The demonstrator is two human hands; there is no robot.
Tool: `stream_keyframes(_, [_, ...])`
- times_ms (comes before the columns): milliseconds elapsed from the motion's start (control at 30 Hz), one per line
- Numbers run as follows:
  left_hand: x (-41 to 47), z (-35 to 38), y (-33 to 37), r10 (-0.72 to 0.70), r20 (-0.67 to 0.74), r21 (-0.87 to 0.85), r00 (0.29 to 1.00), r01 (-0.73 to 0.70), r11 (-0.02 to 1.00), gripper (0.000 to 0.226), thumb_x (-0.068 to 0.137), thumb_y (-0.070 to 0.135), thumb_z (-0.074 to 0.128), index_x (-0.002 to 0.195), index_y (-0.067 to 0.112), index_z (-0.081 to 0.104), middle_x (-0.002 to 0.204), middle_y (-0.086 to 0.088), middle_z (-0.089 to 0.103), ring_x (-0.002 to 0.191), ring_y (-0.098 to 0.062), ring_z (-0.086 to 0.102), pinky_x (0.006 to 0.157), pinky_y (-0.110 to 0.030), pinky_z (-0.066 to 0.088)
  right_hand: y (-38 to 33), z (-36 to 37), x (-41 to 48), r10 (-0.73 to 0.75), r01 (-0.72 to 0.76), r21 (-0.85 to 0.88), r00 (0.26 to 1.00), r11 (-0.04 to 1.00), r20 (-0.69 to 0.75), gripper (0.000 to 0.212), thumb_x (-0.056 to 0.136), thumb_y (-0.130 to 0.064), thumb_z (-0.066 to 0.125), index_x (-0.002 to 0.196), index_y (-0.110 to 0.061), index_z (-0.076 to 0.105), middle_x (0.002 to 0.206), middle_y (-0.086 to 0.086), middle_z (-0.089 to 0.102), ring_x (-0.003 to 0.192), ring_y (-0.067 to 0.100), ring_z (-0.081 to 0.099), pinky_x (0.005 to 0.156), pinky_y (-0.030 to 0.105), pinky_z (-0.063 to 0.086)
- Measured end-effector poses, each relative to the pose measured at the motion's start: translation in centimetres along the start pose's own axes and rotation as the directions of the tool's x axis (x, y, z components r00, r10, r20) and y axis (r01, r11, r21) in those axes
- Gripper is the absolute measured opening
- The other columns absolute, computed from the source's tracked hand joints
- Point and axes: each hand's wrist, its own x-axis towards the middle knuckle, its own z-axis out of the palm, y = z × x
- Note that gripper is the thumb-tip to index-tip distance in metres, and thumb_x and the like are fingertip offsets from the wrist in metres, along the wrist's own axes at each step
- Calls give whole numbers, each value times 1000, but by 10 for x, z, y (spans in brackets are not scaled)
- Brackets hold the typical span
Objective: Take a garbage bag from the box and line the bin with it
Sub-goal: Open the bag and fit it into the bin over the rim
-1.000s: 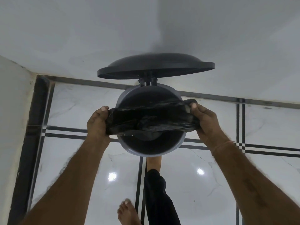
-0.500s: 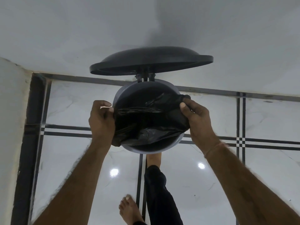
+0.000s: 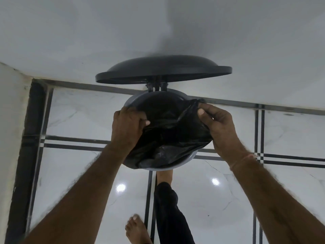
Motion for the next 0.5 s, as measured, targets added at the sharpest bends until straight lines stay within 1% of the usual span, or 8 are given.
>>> stream_keyframes(67, [2, -2, -4, 77, 2, 11, 997, -77, 997, 20, 93, 34, 68, 105, 18, 70, 122, -6, 67, 114, -27, 60, 101, -39, 45, -2, -4, 1, 9, -9, -1, 1000, 1000, 29, 31, 99, -8, 62, 127, 3, 69, 120, 21, 74, 112, 32, 72, 103, 45, 56])
stream_keyframes(133, [3, -2, -2, 195, 85, -44, 977, -192, 981, 42, 90, 42, 69, 124, 18, 64, 133, -7, 63, 124, -28, 56, 105, -40, 44, -3, -7, 1, 22, -21, -11, 998, 1000, 52, 31, 98, -8, 63, 126, 3, 69, 120, 20, 75, 111, 29, 73, 103, 44, 56])
stream_keyframes(167, [3, -1, 0, 228, 145, -74, 963, -219, 973, 47, 88, 45, 69, 126, 18, 64, 131, -6, 65, 125, -26, 56, 106, -38, 41, -4, -7, 0, 28, -27, -11, 998, 1000, 58, 30, 98, -7, 63, 126, 2, 70, 119, 18, 75, 109, 27, 74, 102, 43, 57])
stream_keyframes(200, [2, 3, 1, 237, 193, -98, 952, -221, 970, 41, 88, 44, 69, 119, 18, 68, 122, -5, 69, 119, -24, 59, 106, -33, 40, -4, -7, 0, 31, -31, -10, 998, 999, 59, 30, 97, -6, 64, 125, 2, 70, 118, 17, 76, 107, 25, 74, 101, 41, 57])
stream_keyframes(300, [0, 5, 1, 145, 234, -183, 961, -103, 978, 13, 96, 36, 65, 92, 24, 64, 89, 5, 68, 87, -12, 64, 89, -26, 53, -2, -8, 3, 28, -28, -17, 999, 999, 16, 31, 96, -7, 67, 125, 1, 70, 119, 16, 76, 110, 24, 73, 102, 39, 57])
stream_keyframes(367, [-5, 1, -1, 13, 202, -288, 979, 47, 956, 13, 101, 32, 58, 91, 24, 58, 82, 8, 61, 76, -6, 60, 71, -9, 47, -2, -9, 5, 27, -27, -24, 1000, 999, -15, 30, 94, -7, 69, 123, -1, 72, 115, 11, 77, 109, 20, 74, 102, 38, 57])
stream_keyframes(433, [-11, -5, -2, -64, 135, -361, 989, 109, 926, 12, 102, 30, 56, 96, 20, 57, 85, 7, 60, 76, -6, 58, 68, -6, 40, -3, -7, 7, 34, -35, -35, 999, 999, -22, 26, 93, -7, 71, 119, -5, 74, 108, 4, 78, 102, 13, 74, 102, 36, 57])
stream_keyframes(500, [-15, -8, -2, -51, 133, -391, 990, 100, 915, 20, 100, 30, 61, 112, 15, 60, 101, 7, 63, 90, -7, 58, 75, -5, 37, -4, -3, 9, 41, -42, -42, 999, 998, -20, 24, 93, -8, 72, 116, -8, 75, 106, 1, 78, 101, 12, 74, 103, 37, 57])
